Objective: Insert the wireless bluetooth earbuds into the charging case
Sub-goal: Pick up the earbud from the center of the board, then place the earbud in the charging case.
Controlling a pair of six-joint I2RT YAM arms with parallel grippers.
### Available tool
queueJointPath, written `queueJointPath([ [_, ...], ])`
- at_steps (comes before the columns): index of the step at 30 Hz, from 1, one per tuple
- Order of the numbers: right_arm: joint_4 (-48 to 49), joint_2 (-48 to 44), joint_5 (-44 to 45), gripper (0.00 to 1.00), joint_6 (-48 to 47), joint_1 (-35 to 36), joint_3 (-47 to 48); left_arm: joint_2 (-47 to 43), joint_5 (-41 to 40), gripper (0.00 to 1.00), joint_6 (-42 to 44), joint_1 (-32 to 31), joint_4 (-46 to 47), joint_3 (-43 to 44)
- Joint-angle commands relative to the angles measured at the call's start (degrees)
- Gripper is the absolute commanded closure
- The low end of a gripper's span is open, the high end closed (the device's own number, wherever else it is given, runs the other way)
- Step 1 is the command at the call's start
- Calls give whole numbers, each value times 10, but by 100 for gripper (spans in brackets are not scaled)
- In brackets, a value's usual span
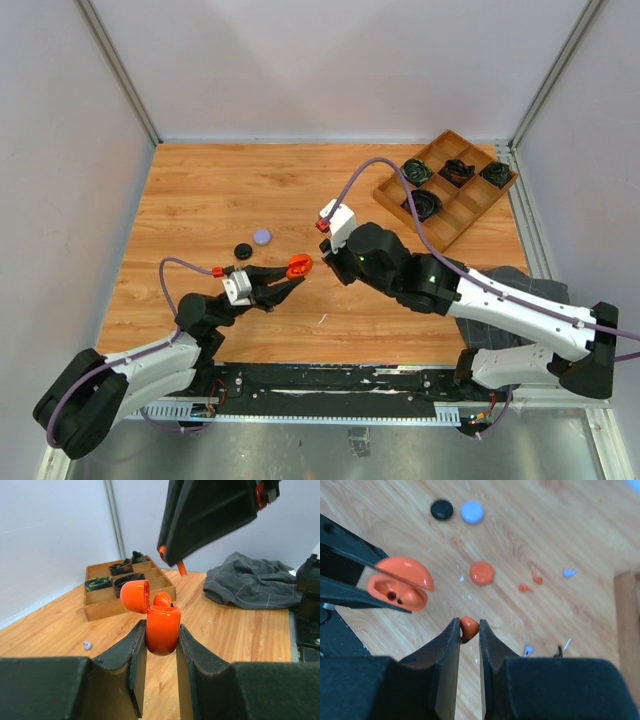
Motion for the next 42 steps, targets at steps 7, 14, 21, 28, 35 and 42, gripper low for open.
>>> queueJointPath([
  [7, 148, -33, 24, 85, -126, 63, -17, -27, 38, 100, -28, 3, 17, -13],
  [14, 196, -20, 22, 85, -162, 95, -32, -28, 44, 100, -60, 3, 18, -5],
  [21, 221, -5, 29, 85, -192, 120, -46, -30, 41, 100, -87, 3, 18, 3],
  [28, 238, 10, 54, 85, -212, 139, -54, -30, 38, 100, -106, 3, 24, 4],
  [35, 243, 25, 80, 85, -225, 146, -60, -30, 38, 100, -117, 3, 40, 1],
  [42, 247, 25, 88, 85, -230, 149, -68, -30, 39, 100, -123, 3, 46, 0],
])
